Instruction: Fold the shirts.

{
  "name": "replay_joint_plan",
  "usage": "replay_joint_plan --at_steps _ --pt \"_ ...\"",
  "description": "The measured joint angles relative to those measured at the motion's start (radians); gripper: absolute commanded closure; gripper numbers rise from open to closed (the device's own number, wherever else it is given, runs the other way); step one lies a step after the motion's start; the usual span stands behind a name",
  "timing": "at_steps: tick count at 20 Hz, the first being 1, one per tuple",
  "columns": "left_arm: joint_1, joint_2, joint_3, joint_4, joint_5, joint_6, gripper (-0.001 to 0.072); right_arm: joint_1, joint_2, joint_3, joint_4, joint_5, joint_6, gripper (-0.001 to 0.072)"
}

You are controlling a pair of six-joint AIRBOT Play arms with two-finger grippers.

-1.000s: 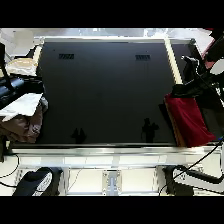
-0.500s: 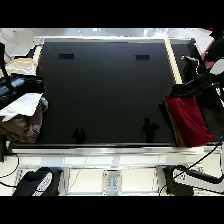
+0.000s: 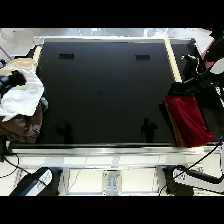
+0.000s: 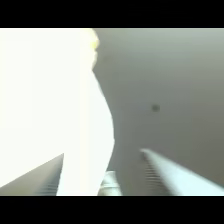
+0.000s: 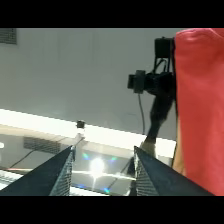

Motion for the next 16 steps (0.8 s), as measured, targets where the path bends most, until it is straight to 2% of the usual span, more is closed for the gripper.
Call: replay_joint_plan --at_steps 2,5,8,13,16 --pt "0.129 -0.068 0.0 0.008 0.014 -0.172 0.0057 0.0 0.0 0.011 0.034 -0.003 0.001 0.03" --pt "0.286 -0.161 0.0 -0.093 0.015 -0.309 0.0057 0.0 0.0 0.028 0.105 -0.01 0.002 0.0301" --pt "0.383 -0.234 0.0 -0.208 0.005 -0.361 0.0057 0.0 0.0 0.038 0.17 -0.013 0.002 0.0301" --pt "0.458 -0.282 0.0 -0.396 -0.006 -0.389 0.0055 0.0 0.0 0.042 0.247 -0.016 0.003 0.0301" --pt "0.495 -0.283 0.0 -0.447 0.005 -0.393 0.0055 0.0 0.0 0.043 0.277 -0.025 0.005 0.0301"
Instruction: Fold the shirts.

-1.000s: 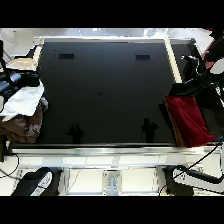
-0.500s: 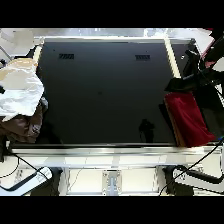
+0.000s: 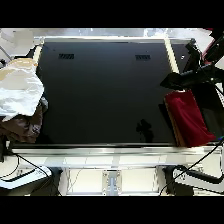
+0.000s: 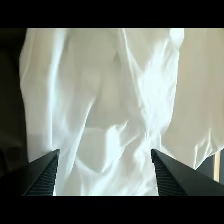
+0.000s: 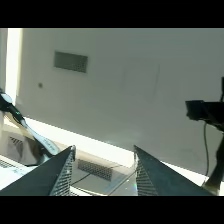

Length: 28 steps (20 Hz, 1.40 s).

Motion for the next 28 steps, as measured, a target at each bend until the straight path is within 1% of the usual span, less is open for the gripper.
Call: replay_joint_plan --at_steps 3,5,8,11,16,18,19,20,21,24,25,26,28 --pt "0.051 0.025 0.0 -0.016 0.013 0.0 0.0056 0.0 0.0 0.0 0.024 -0.014 0.001 0.0301" --pt "0.087 0.05 0.0 -0.001 0.02 0.015 0.0059 0.0 0.0 0.0 0.035 -0.036 0.002 0.0301" --pt "0.126 0.056 0.0 0.017 -0.011 0.029 0.0059 0.0 0.0 0.0 0.053 -0.085 0.01 0.03" --pt "0.138 0.016 0.0 0.017 -0.023 0.058 0.0059 0.0 0.0 0.0 0.076 -0.105 0.016 0.03" --pt "0.144 -0.08 0.0 -0.043 0.049 0.086 0.0065 0.0 0.0 0.0 0.124 -0.114 0.021 0.0301" --pt "0.145 -0.116 0.0 -0.112 0.086 0.12 0.0233 0.0 0.0 0.0 0.145 -0.116 0.023 0.0301" --pt "0.144 -0.129 0.001 -0.164 0.109 0.16 0.0312 0.0 0.0 0.0 0.155 -0.116 0.023 0.0302" --pt "0.141 -0.14 0.002 -0.229 0.13 0.214 0.0512 0.0 0.0 0.0 0.166 -0.118 0.023 0.0302" --pt "0.137 -0.147 0.006 -0.29 0.146 0.269 0.0687 0.0 0.0 0.0 0.173 -0.119 0.023 0.0302" --pt "0.126 -0.155 0.034 -0.457 0.167 0.437 0.0695 0.0 0.0 0.0 0.189 -0.121 0.023 0.0304" --pt "0.123 -0.151 0.046 -0.495 0.158 0.478 0.0695 0.0 0.0 0.0 0.191 -0.121 0.023 0.0332" --pt "0.12 -0.142 0.059 -0.528 0.138 0.513 0.0696 0.0 0.0 0.0 0.194 -0.122 0.023 0.0386" --pt "0.11 -0.106 0.082 -0.568 0.088 0.582 0.0696 0.0 0.0 0.0 0.197 -0.122 0.023 0.0391"
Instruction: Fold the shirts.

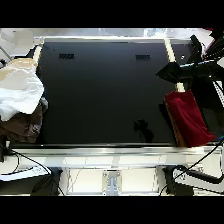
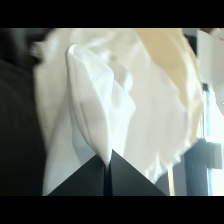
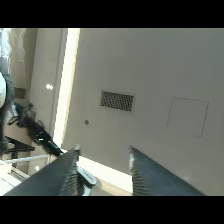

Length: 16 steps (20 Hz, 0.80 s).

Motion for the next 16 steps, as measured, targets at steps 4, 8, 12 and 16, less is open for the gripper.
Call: replay_joint_plan --at_steps 4,8,12,16 --pt "-0.087 0.129 0.03 -0.113 -0.204 0.223 0.0697 0.0 0.0 0.014 -0.001 -0.035 -0.001 0.039" --pt "-0.35 0.271 0.037 -0.221 -0.451 0.391 0.0697 -0.003 0.0 0.127 -0.033 -0.056 -0.007 0.039" --pt "-0.744 0.31 0.037 -0.236 -0.537 0.446 0.0697 -0.026 0.0 0.361 -0.133 -0.019 -0.011 0.039" --pt "-1.141 0.2 0.038 -0.213 -0.443 0.447 0.0696 -0.061 0.01 0.534 -0.25 0.031 -0.013 0.039"
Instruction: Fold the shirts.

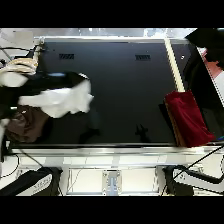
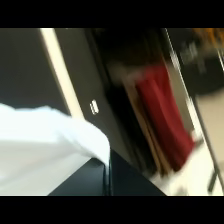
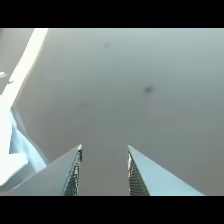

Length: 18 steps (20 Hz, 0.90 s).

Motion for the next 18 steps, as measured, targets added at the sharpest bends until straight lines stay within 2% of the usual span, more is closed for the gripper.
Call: replay_joint_plan --at_steps 1,2,3,4,7,11,14,15,16,18 --pt "-0.084 -0.05 0.0 0.003 0.041 -0.005 0.0685 -0.006 0.003 0.016 -0.023 0.015 0.0 0.0389" --pt "-0.152 -0.099 0.0 -0.004 0.082 -0.011 0.0531 -0.011 0.005 0.023 -0.044 0.034 0.0 0.0388" --pt "-0.211 -0.151 0.0 -0.024 0.124 -0.016 0.0227 -0.013 0.006 0.023 -0.06 0.051 -0.001 0.0386" --pt "-0.251 -0.193 0.0 -0.061 0.159 -0.016 0.0108 -0.016 0.008 0.014 -0.077 0.069 -0.004 0.0368" --pt "-0.265 -0.257 0.005 -0.213 0.234 0.057 0.0092 -0.018 0.008 -0.034 -0.1 0.109 -0.021 0.0361" --pt "-0.068 -0.198 0.019 -0.349 0.272 0.173 0.0036 0.011 0.004 -0.186 -0.056 0.156 -0.029 0.036" --pt "0.138 -0.122 0.023 -0.302 0.264 0.198 0.0037 0.092 0.003 -0.421 0.009 0.145 -0.051 0.0358" --pt "0.206 -0.104 0.023 -0.264 0.253 0.185 0.0037 0.135 0.002 -0.515 0.039 0.117 -0.066 0.0334" --pt "0.266 -0.093 0.023 -0.22 0.242 0.158 0.0037 0.18 0.002 -0.603 0.064 0.078 -0.083 0.0219" --pt "0.373 -0.084 0.024 -0.112 0.227 0.093 0.0037 0.283 -0.005 -0.768 0.105 -0.034 -0.119 0.018"
